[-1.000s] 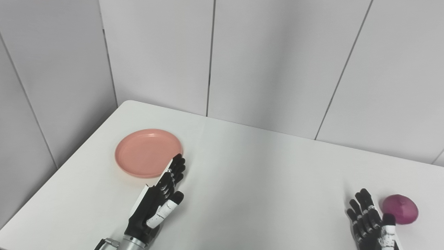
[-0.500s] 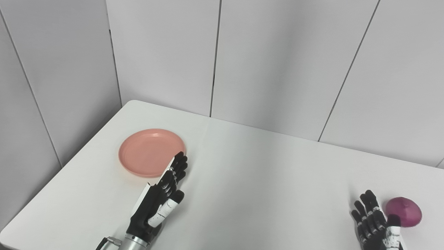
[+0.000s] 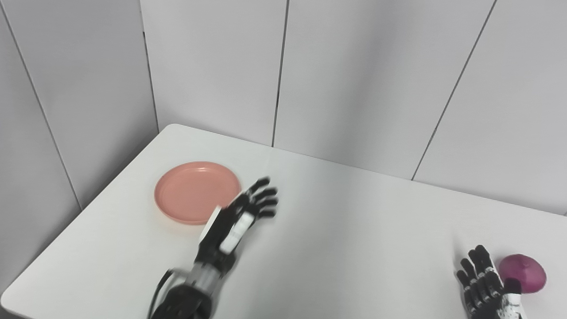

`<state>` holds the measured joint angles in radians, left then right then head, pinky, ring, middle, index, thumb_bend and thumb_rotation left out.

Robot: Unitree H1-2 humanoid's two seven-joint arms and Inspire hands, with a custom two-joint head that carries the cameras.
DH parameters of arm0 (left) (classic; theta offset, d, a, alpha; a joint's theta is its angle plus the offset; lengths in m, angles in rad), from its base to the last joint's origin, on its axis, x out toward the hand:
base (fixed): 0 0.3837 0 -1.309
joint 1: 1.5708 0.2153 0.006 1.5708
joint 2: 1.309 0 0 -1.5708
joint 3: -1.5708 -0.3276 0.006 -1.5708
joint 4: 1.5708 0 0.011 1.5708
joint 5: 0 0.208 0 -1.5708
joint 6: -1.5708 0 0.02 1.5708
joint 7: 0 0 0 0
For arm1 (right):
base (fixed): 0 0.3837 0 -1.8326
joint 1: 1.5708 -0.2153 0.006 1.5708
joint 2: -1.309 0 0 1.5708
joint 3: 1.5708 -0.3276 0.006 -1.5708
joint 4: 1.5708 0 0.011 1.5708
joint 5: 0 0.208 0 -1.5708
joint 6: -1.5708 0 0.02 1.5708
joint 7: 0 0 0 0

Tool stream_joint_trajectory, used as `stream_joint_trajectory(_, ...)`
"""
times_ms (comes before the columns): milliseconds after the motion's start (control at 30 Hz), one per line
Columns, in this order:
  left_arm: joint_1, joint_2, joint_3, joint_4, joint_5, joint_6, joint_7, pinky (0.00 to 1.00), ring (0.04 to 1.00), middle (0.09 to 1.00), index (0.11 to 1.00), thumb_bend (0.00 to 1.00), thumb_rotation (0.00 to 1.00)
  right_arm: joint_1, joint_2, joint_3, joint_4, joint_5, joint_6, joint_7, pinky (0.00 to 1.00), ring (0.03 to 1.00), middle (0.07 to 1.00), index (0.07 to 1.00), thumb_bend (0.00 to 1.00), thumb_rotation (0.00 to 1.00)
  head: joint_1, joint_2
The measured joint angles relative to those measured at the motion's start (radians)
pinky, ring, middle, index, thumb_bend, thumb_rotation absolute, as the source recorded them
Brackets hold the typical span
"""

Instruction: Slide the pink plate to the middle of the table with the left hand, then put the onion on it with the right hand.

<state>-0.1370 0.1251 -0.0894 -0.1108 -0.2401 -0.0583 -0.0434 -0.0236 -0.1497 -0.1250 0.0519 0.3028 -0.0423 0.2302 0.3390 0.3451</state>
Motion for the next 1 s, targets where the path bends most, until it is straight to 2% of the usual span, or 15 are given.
stream_joint_trajectory(200,-0.078,0.008,0.049,-0.009,-0.050,0.042,-0.046,0.60,0.716,0.763,0.795,0.92,0.75,-0.002,0.002,-0.001,-0.004,-0.001,-0.001,0.000,1.00,1.000,1.000,1.000,0.81,1.00,0.000,-0.003)
stream_joint_trajectory(400,-0.130,0.020,0.081,-0.010,-0.051,0.080,-0.068,0.60,0.722,0.768,0.791,0.91,0.75,-0.004,-0.001,-0.004,0.001,-0.010,-0.001,-0.004,1.00,1.000,1.000,1.000,0.79,1.00,0.003,-0.009)
stream_joint_trajectory(533,-0.222,0.057,0.123,-0.014,-0.037,0.114,-0.072,0.60,0.730,0.779,0.793,0.93,0.76,-0.007,-0.001,-0.004,0.006,-0.012,-0.001,-0.004,1.00,1.000,1.000,1.000,0.78,1.00,0.006,-0.015)
stream_joint_trajectory(667,-0.318,0.110,0.161,-0.005,-0.015,0.122,-0.073,0.61,0.740,0.780,0.787,0.95,0.76,-0.010,0.002,-0.004,0.006,-0.016,-0.001,-0.004,1.00,1.000,1.000,1.000,0.77,1.00,0.006,-0.020)
stream_joint_trajectory(800,-0.376,0.158,0.192,0.060,0.006,0.121,-0.076,0.62,0.747,0.785,0.782,0.96,0.77,-0.011,0.002,-0.004,0.006,-0.015,-0.001,-0.004,1.00,1.000,1.000,1.000,0.77,1.00,0.006,-0.021)
stream_joint_trajectory(1000,-0.391,0.228,0.227,0.233,0.025,0.114,-0.098,0.64,0.761,0.788,0.776,0.96,0.75,-0.013,0.001,-0.009,0.006,-0.007,-0.002,0.002,1.00,1.000,1.000,1.000,0.77,1.00,0.008,-0.023)
